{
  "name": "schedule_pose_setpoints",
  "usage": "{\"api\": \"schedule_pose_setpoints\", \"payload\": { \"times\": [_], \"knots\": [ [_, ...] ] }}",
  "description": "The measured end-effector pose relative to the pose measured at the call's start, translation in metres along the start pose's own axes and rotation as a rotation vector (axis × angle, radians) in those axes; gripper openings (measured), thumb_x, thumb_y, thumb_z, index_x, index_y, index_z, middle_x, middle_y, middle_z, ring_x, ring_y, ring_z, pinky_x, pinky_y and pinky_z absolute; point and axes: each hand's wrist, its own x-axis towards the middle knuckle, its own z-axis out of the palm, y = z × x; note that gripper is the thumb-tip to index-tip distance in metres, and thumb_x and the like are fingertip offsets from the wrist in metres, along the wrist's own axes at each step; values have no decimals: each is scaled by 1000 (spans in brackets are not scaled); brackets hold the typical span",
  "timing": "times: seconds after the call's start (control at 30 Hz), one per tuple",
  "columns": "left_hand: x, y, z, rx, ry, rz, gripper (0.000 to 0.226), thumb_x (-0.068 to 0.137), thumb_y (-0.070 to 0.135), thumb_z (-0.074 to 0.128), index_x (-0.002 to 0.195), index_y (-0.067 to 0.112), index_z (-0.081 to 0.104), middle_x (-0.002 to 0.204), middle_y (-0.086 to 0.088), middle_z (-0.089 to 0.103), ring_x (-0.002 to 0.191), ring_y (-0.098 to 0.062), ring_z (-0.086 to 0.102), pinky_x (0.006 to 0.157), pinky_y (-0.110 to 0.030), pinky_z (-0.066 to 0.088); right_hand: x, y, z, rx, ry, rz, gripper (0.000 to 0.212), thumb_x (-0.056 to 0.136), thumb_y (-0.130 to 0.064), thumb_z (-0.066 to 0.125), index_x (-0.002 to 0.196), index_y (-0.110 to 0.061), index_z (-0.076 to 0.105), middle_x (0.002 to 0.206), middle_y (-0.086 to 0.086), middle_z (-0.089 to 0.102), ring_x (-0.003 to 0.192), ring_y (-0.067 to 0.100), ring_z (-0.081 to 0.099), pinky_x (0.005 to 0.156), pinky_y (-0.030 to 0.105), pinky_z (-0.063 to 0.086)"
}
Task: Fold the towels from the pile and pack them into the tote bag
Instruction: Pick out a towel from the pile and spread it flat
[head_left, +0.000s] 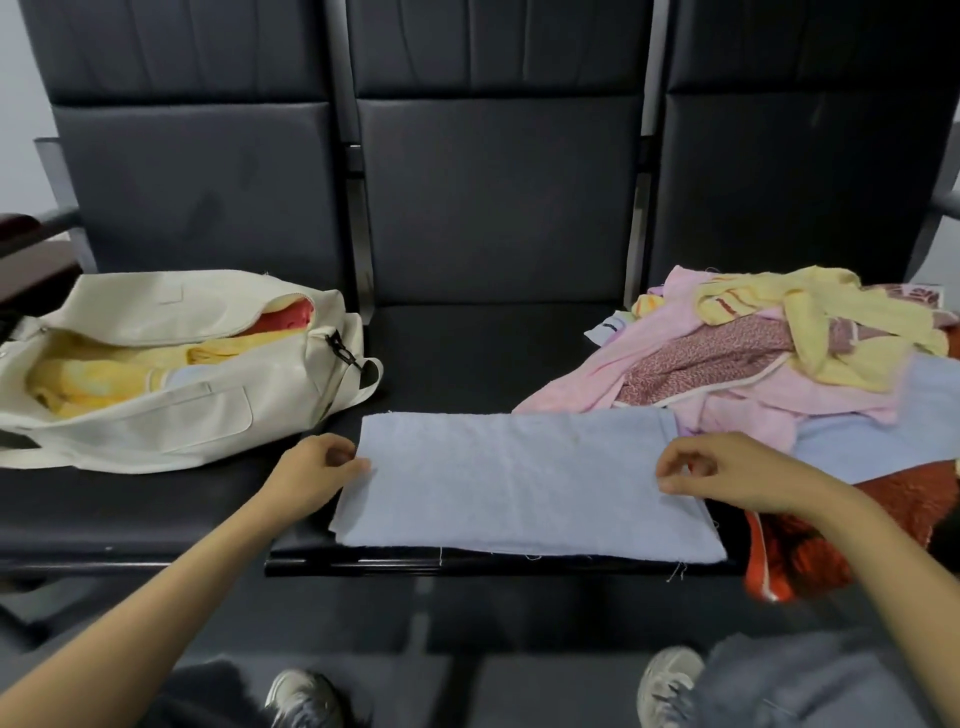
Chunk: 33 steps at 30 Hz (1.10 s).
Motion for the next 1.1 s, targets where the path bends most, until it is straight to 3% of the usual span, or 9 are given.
{"api": "schedule_pose_setpoints", "payload": {
  "times": [0.1,0.2,0.27,0.37,0.47,0.7,0.83,0.93,1.1],
  "knots": [
    [13,6,10,17,-51,-137,43,78,48,73,67,11,54,72,-1,56,70,-17,53,59,-27,38,16,-14,10,-85,59,-45,11,85,-32,70,81,-40,62,78,-24,64,71,-3,56,65,12,40],
    [23,13,20,45,-52,-238,47,74,53,74,79,8,61,95,-7,62,100,-27,54,89,-39,47,31,-34,21,-126,38,-118,12,89,-31,65,98,-37,60,105,-15,61,86,0,55,76,16,40],
    [28,15,24,2,-82,-244,43,74,49,75,81,8,62,101,-7,63,104,-28,54,93,-42,47,39,-49,31,-120,-5,-185,27,91,-32,63,117,-31,60,123,-9,56,107,4,52,90,17,37],
    [29,19,18,-86,-91,-164,30,84,32,69,104,10,66,106,-4,66,99,-23,60,87,-34,49,49,-68,47,-211,-137,-221,54,93,-42,58,142,-30,42,150,-7,33,138,12,27,112,23,19],
    [26,20,1,-202,-5,-88,39,89,27,63,124,11,56,119,-5,62,107,-23,57,93,-37,45,63,-80,66,-373,-274,-179,65,96,-55,43,152,-36,16,161,-7,1,148,15,-3,120,36,2],
    [1,51,-32,-637,60,34,12,98,22,52,102,22,63,94,-2,72,87,-15,69,66,-24,52,92,-104,105,-410,-259,-158,62,100,-57,18,152,-35,-7,159,-4,-22,145,18,-24,117,47,-13],
    [4,87,-18,-872,-142,98,19,96,13,53,113,16,62,105,-10,71,97,-23,69,80,-33,56,94,-110,97,-362,-222,-180,62,100,-53,31,154,-31,10,162,0,-7,148,21,-10,119,44,-3],
    [8,112,6,-847,-228,157,24,94,10,55,117,11,61,103,-11,69,96,-24,66,81,-34,54,90,-110,77,-102,-145,-248,40,98,-27,49,138,-20,50,147,2,42,136,21,38,112,30,28],
    [11,139,48,-623,-345,205,27,89,19,62,116,22,64,105,-7,69,95,-24,67,84,-35,53,83,-74,47,296,28,106,30,97,-8,44,121,-7,63,106,7,67,94,21,64,90,31,51]
  ]
}}
